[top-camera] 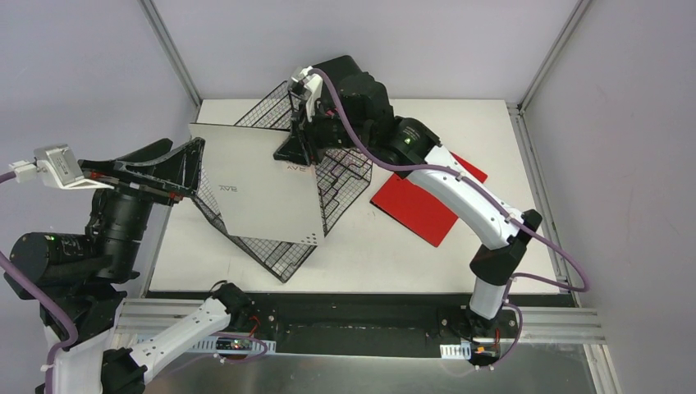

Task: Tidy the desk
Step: Place the folder in the storage box.

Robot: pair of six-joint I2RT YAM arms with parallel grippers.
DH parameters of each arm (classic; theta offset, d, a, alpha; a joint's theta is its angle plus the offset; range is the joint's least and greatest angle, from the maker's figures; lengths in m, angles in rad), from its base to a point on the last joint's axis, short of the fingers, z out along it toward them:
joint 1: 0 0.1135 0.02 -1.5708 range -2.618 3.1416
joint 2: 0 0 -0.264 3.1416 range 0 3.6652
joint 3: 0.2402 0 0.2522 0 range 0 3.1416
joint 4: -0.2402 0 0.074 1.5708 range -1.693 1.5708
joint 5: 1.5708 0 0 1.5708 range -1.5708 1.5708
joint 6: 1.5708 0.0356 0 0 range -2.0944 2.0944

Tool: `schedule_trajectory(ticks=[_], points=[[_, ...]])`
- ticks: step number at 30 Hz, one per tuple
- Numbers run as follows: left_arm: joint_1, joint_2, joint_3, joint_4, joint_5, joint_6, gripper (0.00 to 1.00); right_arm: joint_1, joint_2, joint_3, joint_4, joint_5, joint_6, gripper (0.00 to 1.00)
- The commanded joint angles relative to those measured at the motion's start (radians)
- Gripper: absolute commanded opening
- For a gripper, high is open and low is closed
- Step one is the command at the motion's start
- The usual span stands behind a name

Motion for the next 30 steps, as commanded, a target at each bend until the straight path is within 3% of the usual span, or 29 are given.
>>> schedule_trajectory(ticks=[1,8,14,21,30], points=[[-0.009,-0.012,-0.027,0.030,0.003,-0.016,0.99,0.019,-0.004,0.086,0.065,0.103,-0.031,0.00],[-0.009,-0.028,-0.043,0.017,0.013,-0.011,0.99,0.025,-0.012,0.200,0.010,0.133,-0.072,0.00],[-0.009,-0.018,-0.034,0.012,0.034,-0.026,0.99,0.025,-0.048,0.146,0.013,0.108,-0.061,0.00],[-0.009,-0.027,-0.047,0.010,0.053,-0.044,0.99,0.034,0.050,0.146,0.054,0.127,0.023,0.00],[-0.009,-0.059,-0.091,-0.006,0.054,-0.046,0.99,0.153,0.128,0.171,0.086,0.386,0.015,0.00]])
